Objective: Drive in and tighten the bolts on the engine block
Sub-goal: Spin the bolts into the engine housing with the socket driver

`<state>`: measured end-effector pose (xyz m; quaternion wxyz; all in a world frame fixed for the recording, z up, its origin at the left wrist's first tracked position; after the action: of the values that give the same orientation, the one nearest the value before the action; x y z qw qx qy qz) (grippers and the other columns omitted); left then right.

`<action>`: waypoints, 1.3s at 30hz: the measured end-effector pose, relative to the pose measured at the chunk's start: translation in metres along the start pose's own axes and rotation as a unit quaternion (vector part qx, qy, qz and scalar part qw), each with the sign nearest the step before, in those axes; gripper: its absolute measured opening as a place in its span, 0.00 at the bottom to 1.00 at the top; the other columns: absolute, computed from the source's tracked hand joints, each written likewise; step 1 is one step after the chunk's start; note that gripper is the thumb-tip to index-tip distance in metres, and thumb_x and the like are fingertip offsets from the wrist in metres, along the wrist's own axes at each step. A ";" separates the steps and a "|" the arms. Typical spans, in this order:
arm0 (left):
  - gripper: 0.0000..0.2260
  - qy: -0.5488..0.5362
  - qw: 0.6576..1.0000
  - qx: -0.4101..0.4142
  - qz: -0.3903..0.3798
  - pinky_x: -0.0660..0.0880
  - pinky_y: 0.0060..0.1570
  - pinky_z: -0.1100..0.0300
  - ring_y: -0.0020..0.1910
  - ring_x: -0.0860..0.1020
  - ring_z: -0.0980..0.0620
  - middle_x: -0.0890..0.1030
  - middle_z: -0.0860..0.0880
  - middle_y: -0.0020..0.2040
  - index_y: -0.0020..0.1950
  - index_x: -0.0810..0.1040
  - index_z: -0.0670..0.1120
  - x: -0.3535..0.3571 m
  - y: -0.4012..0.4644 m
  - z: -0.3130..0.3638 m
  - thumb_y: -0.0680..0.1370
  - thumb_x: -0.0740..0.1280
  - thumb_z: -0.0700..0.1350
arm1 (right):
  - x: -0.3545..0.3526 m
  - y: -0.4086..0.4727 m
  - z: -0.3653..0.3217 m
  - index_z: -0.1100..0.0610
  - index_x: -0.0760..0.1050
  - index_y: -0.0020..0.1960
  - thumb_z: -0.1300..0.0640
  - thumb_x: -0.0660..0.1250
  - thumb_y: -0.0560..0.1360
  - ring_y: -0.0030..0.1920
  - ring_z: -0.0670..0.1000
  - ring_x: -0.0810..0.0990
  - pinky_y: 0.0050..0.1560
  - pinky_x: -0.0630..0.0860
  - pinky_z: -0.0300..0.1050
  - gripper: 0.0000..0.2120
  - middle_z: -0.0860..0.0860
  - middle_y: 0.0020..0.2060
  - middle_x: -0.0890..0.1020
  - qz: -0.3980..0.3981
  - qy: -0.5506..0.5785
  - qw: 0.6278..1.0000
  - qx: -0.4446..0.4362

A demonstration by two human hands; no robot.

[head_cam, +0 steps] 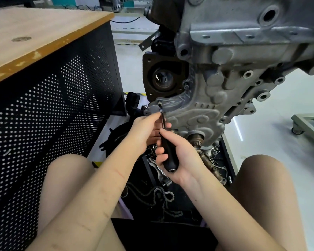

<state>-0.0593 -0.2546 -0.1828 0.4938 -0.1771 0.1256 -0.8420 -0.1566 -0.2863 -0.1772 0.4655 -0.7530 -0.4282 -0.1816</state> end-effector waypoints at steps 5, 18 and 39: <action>0.11 -0.051 0.994 -0.050 -0.078 0.67 0.37 0.60 0.33 0.78 0.52 0.83 0.51 0.31 0.42 0.77 0.42 0.000 -0.002 -0.010 0.79 0.61 0.46 | 0.000 0.000 0.005 0.60 0.76 0.37 0.54 0.61 0.78 0.20 0.44 0.74 0.18 0.70 0.31 0.14 0.52 0.25 0.76 -0.001 0.067 0.998 -0.001; 0.10 0.009 1.000 0.015 -0.002 0.70 0.21 0.67 0.22 0.77 0.55 0.80 0.51 0.25 0.38 0.76 0.42 0.002 -0.003 -0.004 0.75 0.68 0.47 | -0.002 -0.006 0.011 0.59 0.76 0.39 0.56 0.63 0.77 0.22 0.44 0.73 0.22 0.70 0.32 0.11 0.49 0.25 0.76 0.015 0.029 0.999 -0.026; 0.13 -0.117 0.986 -0.040 -0.114 0.77 0.31 0.68 0.33 0.82 0.57 0.84 0.53 0.35 0.44 0.79 0.45 0.002 -0.006 -0.016 0.79 0.60 0.50 | 0.004 -0.006 0.006 0.57 0.76 0.40 0.49 0.57 0.80 0.18 0.44 0.69 0.18 0.65 0.31 0.16 0.50 0.26 0.76 0.006 0.060 0.998 0.008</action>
<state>-0.0715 -0.2524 -0.1942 0.3988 -0.3069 0.0794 -0.8605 -0.1600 -0.2778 -0.1747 0.4974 -0.7396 -0.3966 -0.2199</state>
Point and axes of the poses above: each hand's wrist, its own y-axis towards the middle knuckle, its own x-axis out of the palm, z = x × y, the point moved 3 cm from there along y, towards the middle knuckle
